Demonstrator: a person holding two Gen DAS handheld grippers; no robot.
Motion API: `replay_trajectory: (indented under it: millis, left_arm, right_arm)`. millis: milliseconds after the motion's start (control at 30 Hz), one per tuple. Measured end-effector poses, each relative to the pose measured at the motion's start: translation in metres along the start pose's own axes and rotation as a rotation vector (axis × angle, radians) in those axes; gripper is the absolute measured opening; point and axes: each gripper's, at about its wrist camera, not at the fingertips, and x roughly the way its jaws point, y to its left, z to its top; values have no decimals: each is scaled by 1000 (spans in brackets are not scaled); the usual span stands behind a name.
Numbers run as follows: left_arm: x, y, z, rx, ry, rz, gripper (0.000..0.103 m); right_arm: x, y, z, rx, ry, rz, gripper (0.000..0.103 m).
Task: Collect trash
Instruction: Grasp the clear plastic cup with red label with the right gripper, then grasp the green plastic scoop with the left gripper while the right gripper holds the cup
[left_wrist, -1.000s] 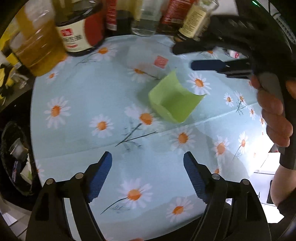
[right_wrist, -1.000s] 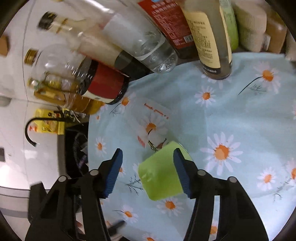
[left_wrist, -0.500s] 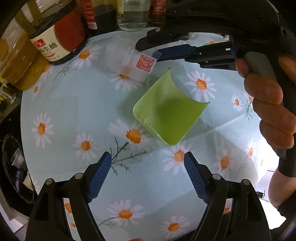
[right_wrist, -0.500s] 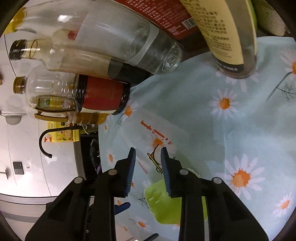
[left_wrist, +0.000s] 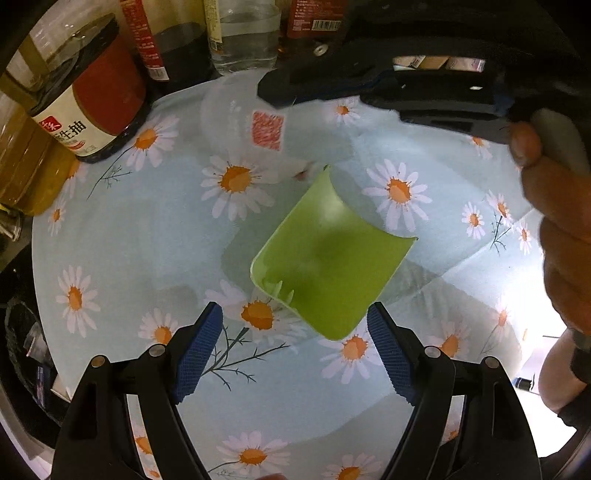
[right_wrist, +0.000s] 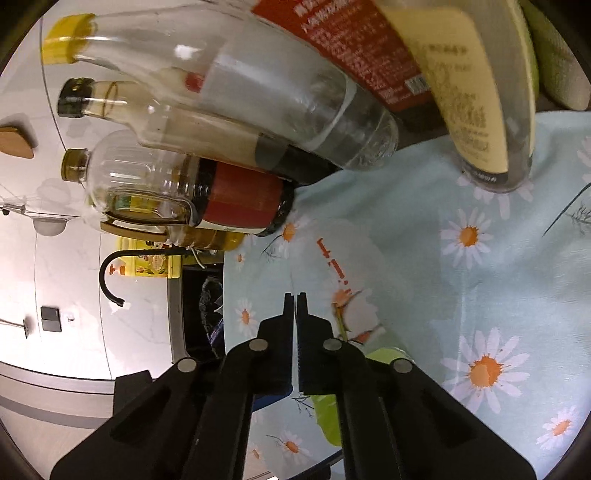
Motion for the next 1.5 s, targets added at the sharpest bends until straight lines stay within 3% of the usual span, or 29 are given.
replay_trajectory:
  millis: [333,400,500,700,967,1000,1100,1200,1467,1500]
  left_arm:
    - [9,-10,13,38,-1,15,78]
    - [12,-15,16,61,8,9,79]
    - [17,-28,19,119,19,25,89]
    - [16,-51,30,204,23,28,89]
    - [48,-73,42,274,106,67,89]
    - [50,-72,43,264,111,63,86]
    - [54,-69,44,245,124,51,61]
    - [51,-55,41,233,127,51,43]
    - [42,-30,28,197,103,31,40]
    - [40,-27,24,195,100,26,14]
  right_arm:
    - [-38,7,-3,-22,-64,9,1]
    - [-48,8,-3,-27,-81,9,1]
    - [-64,8,-4,-34,-108,3,1]
    - [-90,2,-9,-30,-151,-10,1]
    - [-105,-9,-18,-15,-171,-13,1]
    - [-106,-11,-20,-14,-170,-12,1]
    - [-103,-13,-24,-9,-159,-17,1]
    - [-98,-13,-28,-7,-146,-23,1]
    - [-90,0,-34,-28,-132,-34,1]
    - [-90,3,-35,-33,-132,-37,1]
